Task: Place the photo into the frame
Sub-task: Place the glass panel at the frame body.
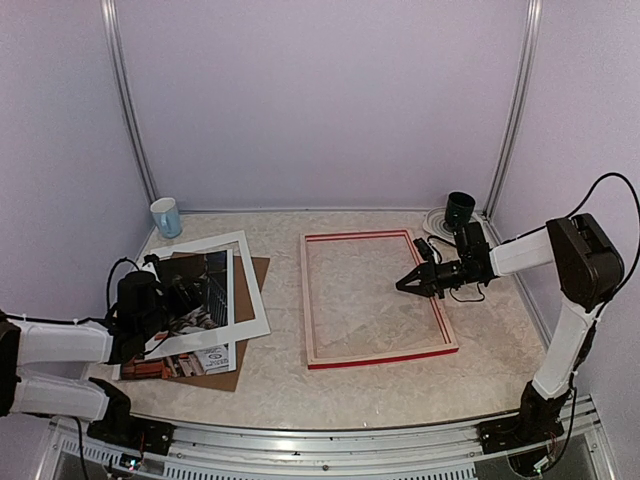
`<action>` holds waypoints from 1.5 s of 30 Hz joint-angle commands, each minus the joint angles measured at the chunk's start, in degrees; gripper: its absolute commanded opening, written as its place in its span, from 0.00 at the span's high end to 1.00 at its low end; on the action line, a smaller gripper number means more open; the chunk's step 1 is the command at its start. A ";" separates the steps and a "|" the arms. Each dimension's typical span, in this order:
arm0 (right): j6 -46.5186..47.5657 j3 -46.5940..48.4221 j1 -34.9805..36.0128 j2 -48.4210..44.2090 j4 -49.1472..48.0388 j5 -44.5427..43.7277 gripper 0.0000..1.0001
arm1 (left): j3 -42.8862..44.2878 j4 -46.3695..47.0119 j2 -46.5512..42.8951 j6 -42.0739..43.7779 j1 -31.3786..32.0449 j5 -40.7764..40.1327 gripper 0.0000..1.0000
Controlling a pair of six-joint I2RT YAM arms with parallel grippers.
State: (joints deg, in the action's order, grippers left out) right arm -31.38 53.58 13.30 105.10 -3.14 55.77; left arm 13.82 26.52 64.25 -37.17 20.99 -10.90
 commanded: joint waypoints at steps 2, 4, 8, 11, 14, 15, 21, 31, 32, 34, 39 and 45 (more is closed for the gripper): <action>1.61 0.49 -1.13 0.60 -0.09 -1.79 1.00 | -0.47 0.39 0.23 0.58 0.06 -0.44 0.01; 1.98 0.71 -1.27 0.23 0.34 -2.74 1.00 | -0.47 0.37 0.30 0.52 0.08 -0.44 0.01; 2.34 1.03 -1.76 0.85 0.67 -2.56 1.00 | -0.55 0.37 0.08 0.56 0.15 -0.44 0.01; 2.30 0.81 -1.79 0.89 0.18 -2.69 1.00 | -0.49 0.27 0.09 0.56 0.08 -0.44 0.01; 2.22 0.81 -1.87 0.98 0.12 -2.64 1.00 | -0.55 0.35 0.09 0.52 0.11 -0.47 0.01; 2.20 0.84 -1.87 0.93 0.12 -2.48 1.00 | -0.55 0.33 0.09 0.54 0.09 -0.45 0.01; 3.25 1.48 -2.18 0.29 2.00 -3.03 1.00 | -0.55 0.29 0.18 0.58 0.15 -0.53 0.01; 4.05 1.28 -2.99 0.74 2.78 -3.29 1.00 | -0.55 0.17 0.00 0.60 0.15 -0.68 0.01; 3.97 1.24 -3.01 0.82 2.78 -3.13 1.00 | -0.55 0.13 0.00 0.65 0.14 -0.64 0.01; 3.95 1.18 -3.02 0.92 2.78 -2.97 1.00 | -0.55 0.19 0.00 0.62 0.12 -0.71 0.01; 4.13 1.08 -3.02 0.79 3.69 -2.75 1.00 | -0.55 0.10 -0.09 0.66 0.16 -0.80 0.01; 4.76 1.05 -3.02 0.44 5.79 -2.40 1.00 | -0.51 0.09 -0.01 0.61 0.14 -0.86 0.01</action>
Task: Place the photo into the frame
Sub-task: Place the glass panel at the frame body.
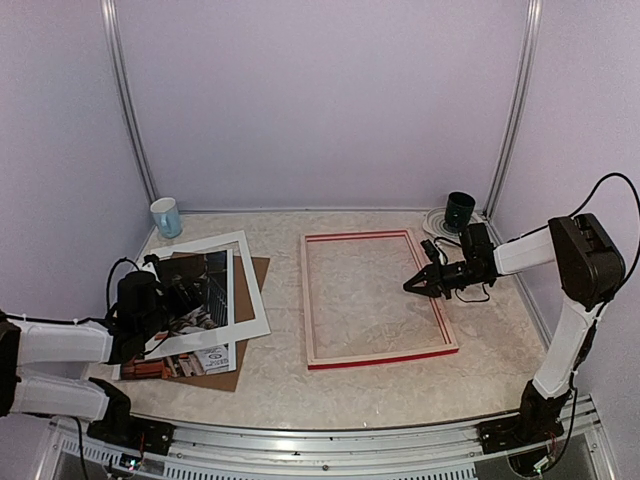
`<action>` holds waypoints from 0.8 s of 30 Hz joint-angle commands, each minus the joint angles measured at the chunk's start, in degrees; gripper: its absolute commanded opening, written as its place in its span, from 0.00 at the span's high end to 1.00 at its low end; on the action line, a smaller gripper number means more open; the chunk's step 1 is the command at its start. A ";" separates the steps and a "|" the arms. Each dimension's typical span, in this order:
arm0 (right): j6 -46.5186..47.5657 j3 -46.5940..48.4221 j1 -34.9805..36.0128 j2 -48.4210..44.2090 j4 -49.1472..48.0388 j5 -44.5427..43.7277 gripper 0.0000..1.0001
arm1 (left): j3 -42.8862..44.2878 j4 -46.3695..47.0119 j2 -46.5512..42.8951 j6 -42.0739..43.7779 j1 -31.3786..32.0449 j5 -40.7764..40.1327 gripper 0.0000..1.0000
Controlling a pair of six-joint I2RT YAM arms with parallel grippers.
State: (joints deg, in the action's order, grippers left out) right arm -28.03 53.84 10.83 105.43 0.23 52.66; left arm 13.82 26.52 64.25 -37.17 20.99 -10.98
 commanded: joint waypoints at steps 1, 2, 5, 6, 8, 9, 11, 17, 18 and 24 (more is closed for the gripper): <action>1.67 1.01 -0.55 0.16 3.01 0.55 1.00 | -0.50 0.17 0.00 0.54 0.09 -0.74 0.01; 2.05 1.23 -0.55 0.20 3.71 0.37 1.00 | -0.55 0.19 0.07 0.52 0.11 -0.71 0.01; 2.10 1.39 -0.55 0.04 4.10 0.25 1.00 | -0.52 0.19 0.09 0.52 0.14 -0.81 0.01; 2.16 1.48 -0.55 -0.02 4.22 0.11 1.00 | -0.55 0.15 0.09 0.52 0.15 -0.73 0.01; 2.39 1.54 -0.55 -0.25 4.72 -0.28 1.00 | -0.55 0.19 -0.01 0.52 0.14 -0.84 0.01; 2.59 1.54 -0.55 -0.36 4.98 -0.50 1.00 | -0.55 0.19 0.06 0.52 0.13 -0.82 0.01; 2.86 1.65 -0.55 -0.61 5.45 -0.99 1.00 | -0.55 0.18 0.00 0.52 0.18 -0.73 0.01; 3.35 2.14 -0.55 -0.57 6.03 -1.64 1.00 | -0.54 0.13 0.07 0.52 0.15 -0.75 0.01; 3.40 2.28 -0.61 -0.43 6.20 -1.71 1.00 | -0.55 0.12 -0.04 0.52 0.17 -0.71 0.01; 3.62 2.67 -0.63 -0.43 6.71 -2.29 1.00 | -0.55 0.08 -0.32 0.52 0.15 -0.80 0.01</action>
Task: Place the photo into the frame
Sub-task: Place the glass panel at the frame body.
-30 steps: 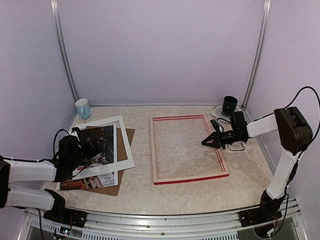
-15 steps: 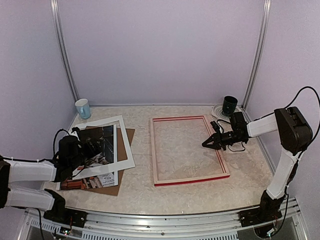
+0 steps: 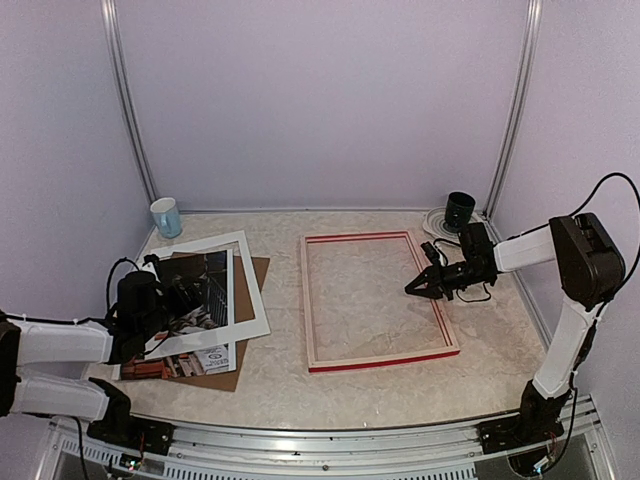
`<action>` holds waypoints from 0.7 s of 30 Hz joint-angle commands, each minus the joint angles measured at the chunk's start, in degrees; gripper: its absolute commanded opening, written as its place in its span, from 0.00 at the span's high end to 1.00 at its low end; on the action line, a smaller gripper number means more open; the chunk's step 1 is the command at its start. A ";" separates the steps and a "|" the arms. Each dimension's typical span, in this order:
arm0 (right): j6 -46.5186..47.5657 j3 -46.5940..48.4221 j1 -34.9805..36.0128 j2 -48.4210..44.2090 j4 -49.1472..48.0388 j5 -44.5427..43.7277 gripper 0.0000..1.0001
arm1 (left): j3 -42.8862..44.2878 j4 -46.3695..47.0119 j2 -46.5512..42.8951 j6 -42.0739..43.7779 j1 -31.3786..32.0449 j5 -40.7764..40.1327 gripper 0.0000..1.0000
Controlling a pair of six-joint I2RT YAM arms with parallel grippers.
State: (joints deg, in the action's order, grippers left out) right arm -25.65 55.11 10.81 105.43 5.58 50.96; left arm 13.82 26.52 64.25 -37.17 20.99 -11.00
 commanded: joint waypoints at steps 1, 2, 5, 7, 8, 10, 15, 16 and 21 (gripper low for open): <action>1.33 1.40 -0.61 -0.48 1.37 -0.60 1.00 | -0.55 0.11 -0.27 0.53 0.16 -0.85 0.01; 1.31 1.40 -0.66 -0.44 1.46 -0.66 1.00 | -0.55 0.03 -0.27 0.52 0.14 -0.83 0.01; 1.40 1.32 -0.70 -0.51 1.58 -0.92 1.00 | -0.55 0.10 -0.32 0.52 0.13 -0.80 0.01; 1.50 1.31 -0.70 -0.61 1.69 -1.11 1.00 | -0.55 0.00 -0.23 0.53 0.15 -0.78 0.01; 1.48 1.24 -0.71 -0.70 1.75 -1.12 1.00 | -0.55 0.01 -0.21 0.52 0.16 -0.80 0.01; 1.56 1.22 -0.70 -0.84 1.74 -1.19 1.00 | -0.55 0.10 -0.18 0.52 0.15 -0.84 0.01; 1.48 1.09 -0.87 -1.27 1.89 -1.45 1.00 | -0.55 0.01 -0.18 0.43 0.14 -0.82 0.01; 1.57 1.13 -0.88 -1.35 1.91 -1.47 1.00 | -0.55 0.04 -0.18 0.43 0.17 -0.81 0.01; 1.64 1.07 -1.05 -1.75 2.15 -1.89 1.00 | -0.55 0.09 -0.14 0.43 0.17 -0.84 0.01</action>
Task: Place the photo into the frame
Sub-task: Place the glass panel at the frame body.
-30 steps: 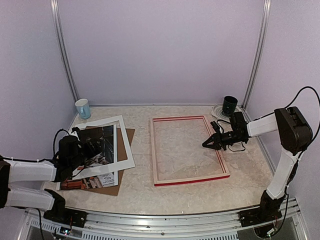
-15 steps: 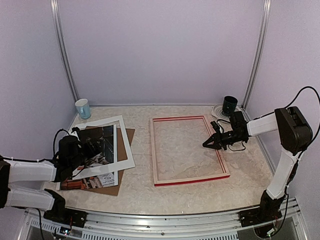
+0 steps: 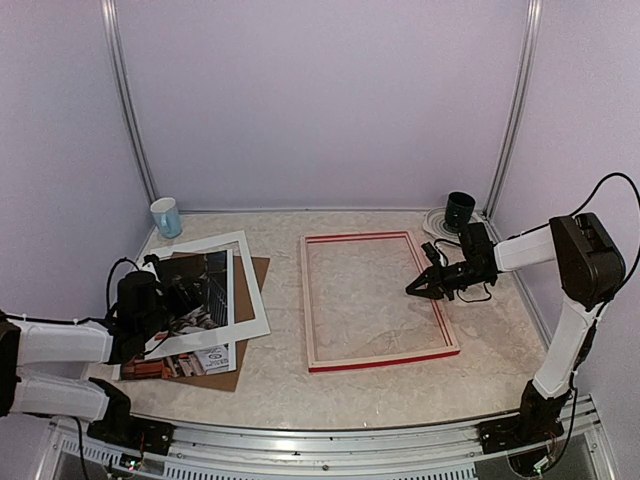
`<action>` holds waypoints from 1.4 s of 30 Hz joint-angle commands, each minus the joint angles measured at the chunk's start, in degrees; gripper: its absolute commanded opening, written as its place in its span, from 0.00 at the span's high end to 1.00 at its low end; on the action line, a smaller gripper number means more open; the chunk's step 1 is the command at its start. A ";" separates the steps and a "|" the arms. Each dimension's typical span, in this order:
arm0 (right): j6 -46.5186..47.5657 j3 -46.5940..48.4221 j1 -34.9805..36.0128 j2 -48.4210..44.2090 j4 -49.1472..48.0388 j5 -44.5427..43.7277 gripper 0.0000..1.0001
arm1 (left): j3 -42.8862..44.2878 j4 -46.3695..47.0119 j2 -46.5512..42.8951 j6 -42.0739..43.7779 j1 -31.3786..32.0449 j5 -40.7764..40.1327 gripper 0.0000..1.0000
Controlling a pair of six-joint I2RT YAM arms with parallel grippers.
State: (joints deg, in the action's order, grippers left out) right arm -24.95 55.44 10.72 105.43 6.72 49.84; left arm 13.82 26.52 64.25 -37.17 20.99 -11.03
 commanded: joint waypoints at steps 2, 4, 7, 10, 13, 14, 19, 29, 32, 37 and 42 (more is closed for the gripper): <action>1.01 0.80 -1.05 -1.73 1.09 -0.79 1.00 | -0.55 0.11 -0.17 0.43 0.17 -0.81 0.01; 0.97 0.67 -1.13 -1.76 1.12 -0.97 1.00 | -0.55 0.11 -0.06 0.43 0.19 -0.88 0.01; 0.95 0.59 -1.07 -1.55 1.02 -0.89 1.00 | -0.55 0.11 -0.09 0.43 0.14 -0.92 0.01; 0.86 0.26 -1.14 -1.63 0.77 -0.73 1.00 | -0.55 0.06 -0.09 0.43 0.08 -0.97 0.01; 0.78 -0.06 -1.14 -1.95 0.71 -0.91 1.00 | -0.55 0.02 -0.18 0.43 0.07 -1.06 0.01; 0.78 -0.08 -1.14 -2.04 0.82 -1.01 1.00 | -0.55 -0.02 -0.18 0.43 0.02 -1.02 0.01; 0.75 -0.09 -1.14 -1.95 0.84 -1.20 1.00 | -0.55 0.02 -0.09 0.45 0.02 -1.03 0.01; 0.62 -0.42 -1.14 -2.33 0.78 -2.57 1.00 | -0.55 -0.06 -0.19 0.48 0.03 -1.11 0.01; 0.54 -0.63 -1.14 -2.16 0.42 -2.41 1.00 | -0.55 -0.07 -0.26 0.51 0.03 -1.18 0.01; 0.52 -0.83 -1.14 -2.40 0.40 -2.51 1.00 | -0.58 -0.07 -0.35 0.43 0.02 -1.22 0.01; 0.49 -0.82 -1.14 -2.72 0.39 -2.54 1.00 | -0.55 -0.15 -0.42 0.52 0.08 -1.29 0.01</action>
State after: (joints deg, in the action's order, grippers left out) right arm -24.91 55.20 10.35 105.08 7.64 47.90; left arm 13.80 26.52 64.25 -37.17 20.99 -11.51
